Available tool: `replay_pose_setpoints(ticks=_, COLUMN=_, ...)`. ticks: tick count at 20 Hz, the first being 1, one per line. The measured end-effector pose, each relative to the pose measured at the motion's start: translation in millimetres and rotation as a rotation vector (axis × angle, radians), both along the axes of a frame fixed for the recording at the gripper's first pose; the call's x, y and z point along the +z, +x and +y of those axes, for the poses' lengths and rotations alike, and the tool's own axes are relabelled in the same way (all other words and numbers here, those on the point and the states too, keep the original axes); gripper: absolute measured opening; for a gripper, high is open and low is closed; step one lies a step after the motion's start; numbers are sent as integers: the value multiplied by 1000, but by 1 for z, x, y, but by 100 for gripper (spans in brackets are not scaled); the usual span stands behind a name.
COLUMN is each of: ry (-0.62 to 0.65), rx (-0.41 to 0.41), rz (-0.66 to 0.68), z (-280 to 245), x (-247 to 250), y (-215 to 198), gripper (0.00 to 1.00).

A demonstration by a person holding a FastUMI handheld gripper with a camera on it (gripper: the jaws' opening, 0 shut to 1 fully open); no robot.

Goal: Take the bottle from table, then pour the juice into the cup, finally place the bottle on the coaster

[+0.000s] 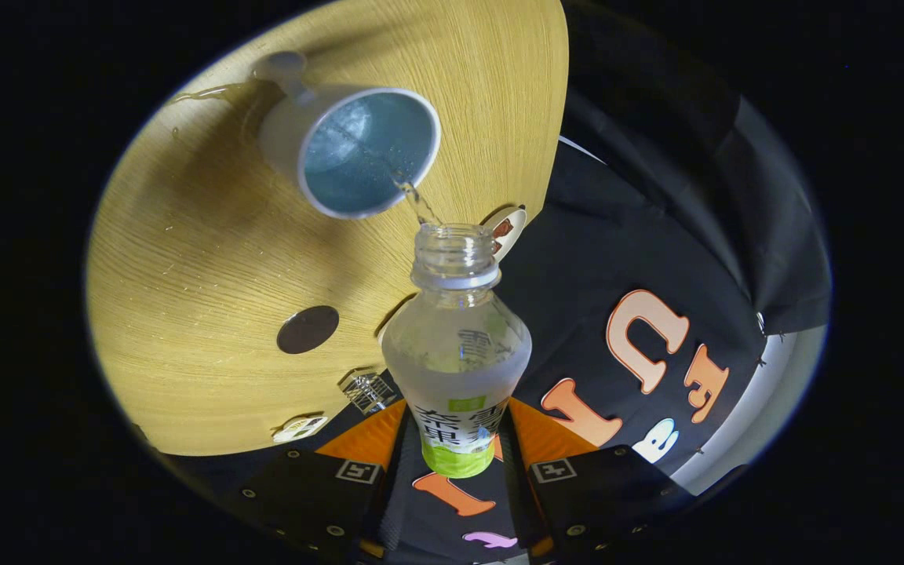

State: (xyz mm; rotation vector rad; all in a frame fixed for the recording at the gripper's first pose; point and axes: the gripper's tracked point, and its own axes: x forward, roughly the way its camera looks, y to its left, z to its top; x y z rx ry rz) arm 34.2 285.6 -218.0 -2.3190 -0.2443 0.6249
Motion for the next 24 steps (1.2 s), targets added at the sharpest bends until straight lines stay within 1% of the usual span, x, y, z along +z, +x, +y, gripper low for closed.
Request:
replay_pose_setpoints(ticks=11, ry=-40, rx=40, rz=-30, z=10, x=18, y=-1, gripper=55)
replay_pose_setpoints(ticks=24, ry=-84, rx=52, rz=-36, z=11, x=23, y=0, gripper=55)
